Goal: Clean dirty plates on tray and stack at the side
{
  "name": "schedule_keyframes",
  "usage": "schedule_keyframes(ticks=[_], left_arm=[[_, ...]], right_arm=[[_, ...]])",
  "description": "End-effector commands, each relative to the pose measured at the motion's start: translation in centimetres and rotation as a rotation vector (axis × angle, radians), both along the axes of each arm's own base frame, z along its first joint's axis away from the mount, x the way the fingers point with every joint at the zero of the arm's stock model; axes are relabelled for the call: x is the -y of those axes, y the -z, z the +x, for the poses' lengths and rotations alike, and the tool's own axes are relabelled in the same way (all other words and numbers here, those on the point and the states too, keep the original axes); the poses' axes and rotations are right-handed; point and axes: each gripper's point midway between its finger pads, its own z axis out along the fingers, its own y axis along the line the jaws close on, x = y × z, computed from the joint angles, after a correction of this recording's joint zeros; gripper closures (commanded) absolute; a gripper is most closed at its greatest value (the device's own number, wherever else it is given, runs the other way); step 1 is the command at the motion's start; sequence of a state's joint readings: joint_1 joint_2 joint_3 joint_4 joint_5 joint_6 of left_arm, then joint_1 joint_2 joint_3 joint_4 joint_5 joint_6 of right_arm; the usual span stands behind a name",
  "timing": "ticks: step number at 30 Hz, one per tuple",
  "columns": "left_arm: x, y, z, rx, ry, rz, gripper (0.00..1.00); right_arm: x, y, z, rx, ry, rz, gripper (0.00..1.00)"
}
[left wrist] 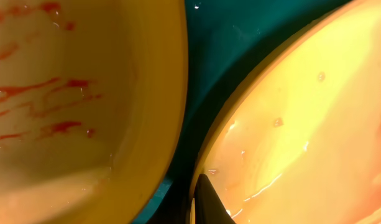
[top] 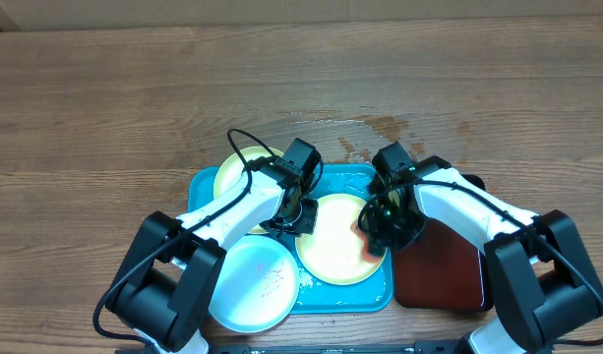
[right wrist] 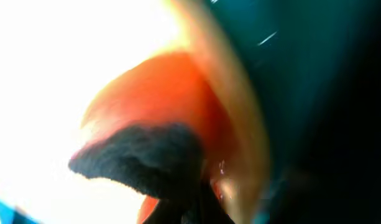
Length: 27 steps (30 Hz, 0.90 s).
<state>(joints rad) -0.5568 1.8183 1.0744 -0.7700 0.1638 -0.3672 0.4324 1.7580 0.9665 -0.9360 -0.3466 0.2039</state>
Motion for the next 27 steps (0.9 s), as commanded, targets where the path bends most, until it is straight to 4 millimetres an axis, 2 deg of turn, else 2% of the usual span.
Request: schedule_keyframes(ticks=[1,7,11,15,20,27], left_arm=[[-1.0,1.4,-0.3,-0.022,-0.008,0.062,0.96],[-1.0,1.4,-0.2,-0.019,-0.008,0.061,0.96],[-1.0,1.4,-0.2,-0.019,-0.008,0.061,0.96],[-1.0,1.4,-0.3,-0.02,-0.008,0.061,0.96],[-1.0,1.4,-0.3,-0.02,-0.008,0.061,0.96],[-1.0,1.4,-0.2,-0.019,-0.008,0.06,0.96]], right_arm=[[-2.7,-0.4,-3.3,-0.086,-0.178,0.226,0.96],[-4.8,-0.4,-1.9,-0.004,-0.173,0.256,0.96],[-4.6,0.6,0.6,0.06,-0.02,0.153,0.96],[-3.1,1.5,2.9,0.123,0.153,0.014,0.96],[0.8,2.4,4.7,0.214,0.316,-0.225,0.96],[3.3,2.1,5.1,0.277,0.258,-0.364,0.96]])
